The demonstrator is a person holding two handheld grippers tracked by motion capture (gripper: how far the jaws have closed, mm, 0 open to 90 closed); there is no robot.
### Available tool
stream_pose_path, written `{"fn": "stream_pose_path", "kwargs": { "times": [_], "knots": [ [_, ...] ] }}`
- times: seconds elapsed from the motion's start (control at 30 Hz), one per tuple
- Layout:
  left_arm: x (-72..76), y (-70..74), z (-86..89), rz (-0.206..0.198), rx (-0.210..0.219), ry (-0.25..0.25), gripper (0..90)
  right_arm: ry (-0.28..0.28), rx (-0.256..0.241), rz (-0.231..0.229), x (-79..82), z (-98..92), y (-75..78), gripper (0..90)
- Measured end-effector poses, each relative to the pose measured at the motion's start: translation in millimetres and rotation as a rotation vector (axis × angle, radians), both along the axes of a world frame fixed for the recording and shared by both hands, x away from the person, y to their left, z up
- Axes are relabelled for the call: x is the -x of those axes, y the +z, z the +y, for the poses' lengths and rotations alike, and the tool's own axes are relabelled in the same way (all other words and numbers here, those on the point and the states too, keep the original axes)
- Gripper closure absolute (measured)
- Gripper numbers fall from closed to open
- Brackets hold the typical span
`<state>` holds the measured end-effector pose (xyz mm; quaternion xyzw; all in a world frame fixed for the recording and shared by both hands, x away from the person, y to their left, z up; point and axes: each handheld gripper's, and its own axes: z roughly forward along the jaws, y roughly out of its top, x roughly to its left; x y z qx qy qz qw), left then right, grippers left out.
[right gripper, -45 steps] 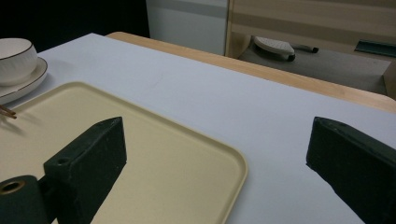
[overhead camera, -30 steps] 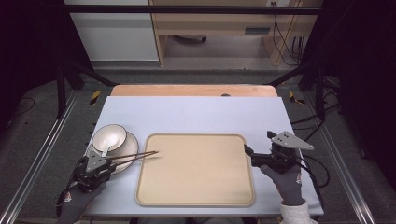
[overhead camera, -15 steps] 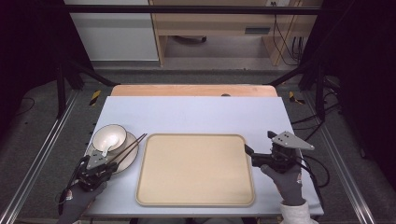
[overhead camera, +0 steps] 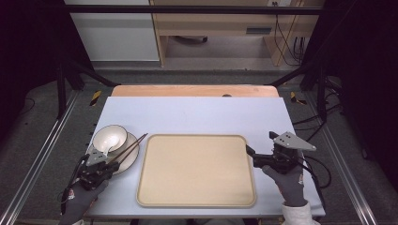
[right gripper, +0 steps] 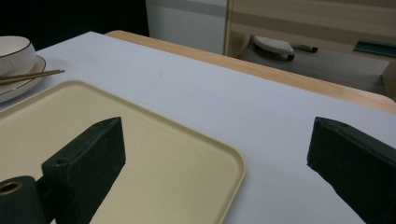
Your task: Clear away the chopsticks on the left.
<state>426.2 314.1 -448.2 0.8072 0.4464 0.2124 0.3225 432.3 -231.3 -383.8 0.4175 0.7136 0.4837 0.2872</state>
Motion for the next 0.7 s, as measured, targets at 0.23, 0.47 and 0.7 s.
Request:
{"fn": "stream_pose_path", "kwargs": {
  "times": [0.23,0.47,0.7],
  "knots": [
    [5.8,7.5,-6.9,-0.024,0.033,-0.003,85.1,-0.001,-0.001,0.001,-0.1,-0.9,0.4,4.0],
    [14.6,16.5,-17.9,-0.072,0.093,0.042,85.1,-0.006,0.000,-0.004,0.5,-2.5,1.3,3.4],
    [21.1,20.1,-34.3,-0.109,0.121,0.072,85.1,-0.013,-0.004,-0.010,0.7,-5.4,1.9,2.6]
  ]
}}
